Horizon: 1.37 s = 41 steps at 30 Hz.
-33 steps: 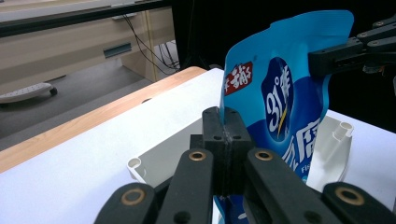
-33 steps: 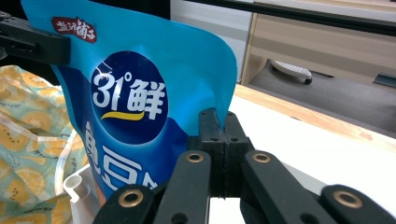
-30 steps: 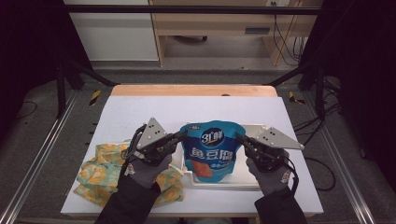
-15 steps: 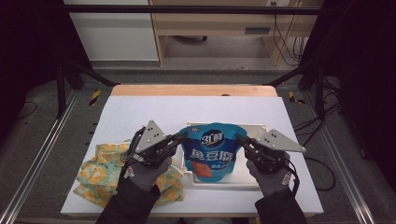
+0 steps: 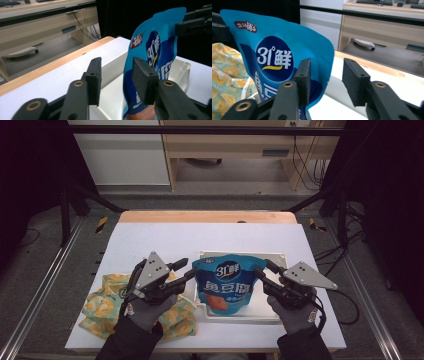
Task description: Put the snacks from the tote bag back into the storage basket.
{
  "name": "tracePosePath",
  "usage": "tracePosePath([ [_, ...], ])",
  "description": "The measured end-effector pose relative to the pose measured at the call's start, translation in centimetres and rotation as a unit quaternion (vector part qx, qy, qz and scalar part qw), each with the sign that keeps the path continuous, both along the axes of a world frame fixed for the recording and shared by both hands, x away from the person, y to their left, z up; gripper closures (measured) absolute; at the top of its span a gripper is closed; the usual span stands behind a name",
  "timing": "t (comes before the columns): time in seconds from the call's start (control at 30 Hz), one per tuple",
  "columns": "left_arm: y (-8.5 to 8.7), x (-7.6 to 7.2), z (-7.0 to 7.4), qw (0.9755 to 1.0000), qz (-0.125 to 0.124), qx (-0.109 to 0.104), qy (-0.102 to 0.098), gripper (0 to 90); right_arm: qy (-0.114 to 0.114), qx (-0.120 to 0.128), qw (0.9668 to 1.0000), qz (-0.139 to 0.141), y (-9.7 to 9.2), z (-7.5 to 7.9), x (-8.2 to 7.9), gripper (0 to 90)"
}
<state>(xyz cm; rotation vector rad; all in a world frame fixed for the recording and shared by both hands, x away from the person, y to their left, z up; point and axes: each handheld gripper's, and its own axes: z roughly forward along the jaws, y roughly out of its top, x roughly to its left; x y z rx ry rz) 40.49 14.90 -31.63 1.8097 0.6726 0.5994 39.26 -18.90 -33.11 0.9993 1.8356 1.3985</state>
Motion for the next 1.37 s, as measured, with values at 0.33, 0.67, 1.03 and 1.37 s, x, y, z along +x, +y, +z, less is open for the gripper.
tracePosePath([
  [0.33, 3.7, -1.1, 0.0, 0.9994, 0.033, 0.004, 0.002, 47.8, 0.001, 0.026, 0.9995, -0.016, -1.7, -0.6, -0.7, 40.5],
  [0.67, 8.3, -1.7, -1.6, 0.9972, 0.074, 0.003, 0.015, 43.1, 0.010, 0.019, 0.9993, -0.031, -2.6, -1.8, -1.0, 33.0],
  [1.03, 12.0, -2.0, -3.6, 0.9940, 0.105, 0.000, 0.030, 39.8, 0.027, 0.005, 0.9970, -0.073, -4.0, -3.6, -0.6, 28.8],
  [1.37, 13.8, -1.6, -4.5, 0.9928, 0.115, -0.015, 0.033, 39.3, 0.038, -0.024, 0.9943, -0.097, -4.2, -4.7, -0.1, 29.7],
])
